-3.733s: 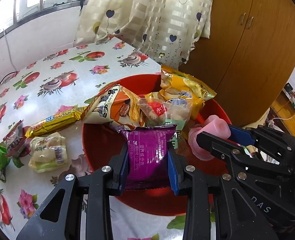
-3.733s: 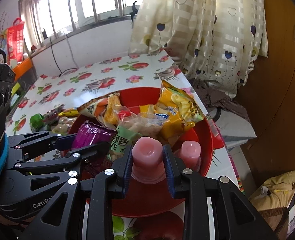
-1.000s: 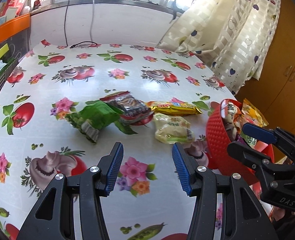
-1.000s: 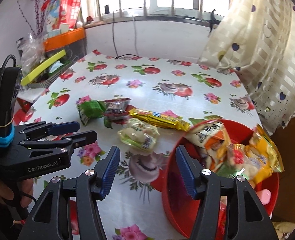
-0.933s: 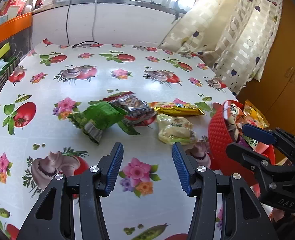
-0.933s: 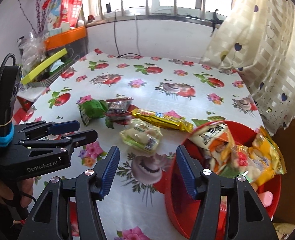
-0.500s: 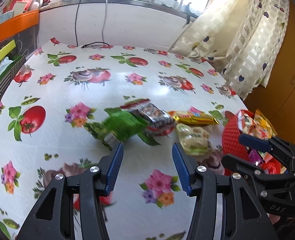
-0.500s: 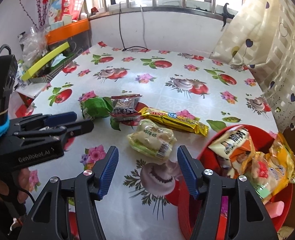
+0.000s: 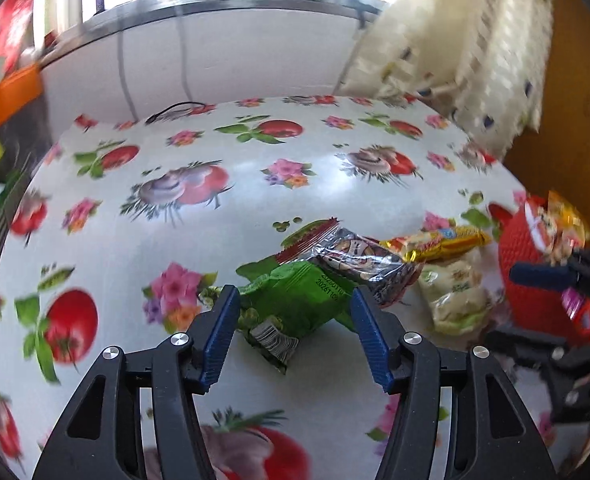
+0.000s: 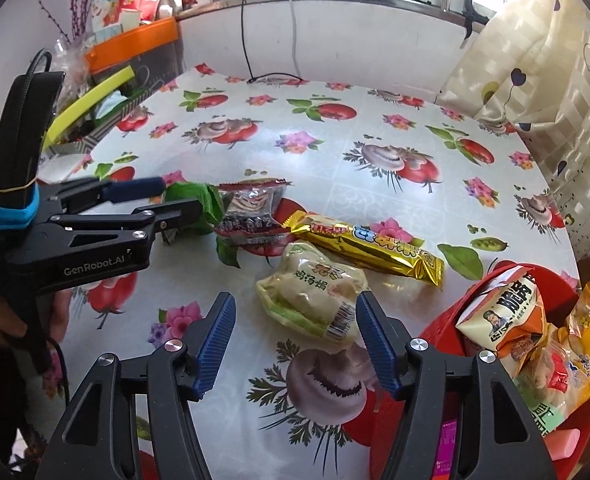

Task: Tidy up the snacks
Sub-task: 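Grasp the green snack bag with the left tool while the right tool grasps the pale bread bag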

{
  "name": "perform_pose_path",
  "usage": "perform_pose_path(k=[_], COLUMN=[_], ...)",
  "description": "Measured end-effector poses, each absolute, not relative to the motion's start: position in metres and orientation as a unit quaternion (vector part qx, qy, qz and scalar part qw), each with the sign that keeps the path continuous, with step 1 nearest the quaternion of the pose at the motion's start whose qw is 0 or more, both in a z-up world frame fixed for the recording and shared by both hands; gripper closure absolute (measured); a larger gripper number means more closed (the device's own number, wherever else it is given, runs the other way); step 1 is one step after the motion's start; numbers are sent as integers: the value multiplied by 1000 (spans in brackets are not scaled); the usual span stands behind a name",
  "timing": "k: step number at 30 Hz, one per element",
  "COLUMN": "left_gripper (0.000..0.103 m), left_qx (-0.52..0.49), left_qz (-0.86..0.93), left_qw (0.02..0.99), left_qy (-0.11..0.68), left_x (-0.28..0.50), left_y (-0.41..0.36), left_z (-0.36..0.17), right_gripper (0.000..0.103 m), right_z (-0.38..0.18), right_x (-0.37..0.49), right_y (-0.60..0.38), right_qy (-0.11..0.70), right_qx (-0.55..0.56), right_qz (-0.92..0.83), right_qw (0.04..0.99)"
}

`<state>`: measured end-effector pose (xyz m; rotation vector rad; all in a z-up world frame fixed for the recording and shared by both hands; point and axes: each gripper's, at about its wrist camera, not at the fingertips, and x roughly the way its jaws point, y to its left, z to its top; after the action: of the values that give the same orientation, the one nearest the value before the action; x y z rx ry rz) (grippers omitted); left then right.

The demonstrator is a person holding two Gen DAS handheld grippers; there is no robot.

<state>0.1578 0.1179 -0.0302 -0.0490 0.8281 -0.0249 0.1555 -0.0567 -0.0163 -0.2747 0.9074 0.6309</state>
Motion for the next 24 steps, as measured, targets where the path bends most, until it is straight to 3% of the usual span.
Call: perform_pose_path(k=[8,24], left_gripper=[43,42], left_qx=[64,47], left_qz=[-75,-112], left_qw=[925,893], left_qy=[368,434], left_x=[167,162], left_y=[118,102], left_z=[-17,-57], right_gripper=[42,39], right_z=[-23,-32], right_x=[168,183], right_y=[-54,-35], right_qy=[441,464], right_qx=[-144,-239], right_qz=[302,351], right_qw=[833,777])
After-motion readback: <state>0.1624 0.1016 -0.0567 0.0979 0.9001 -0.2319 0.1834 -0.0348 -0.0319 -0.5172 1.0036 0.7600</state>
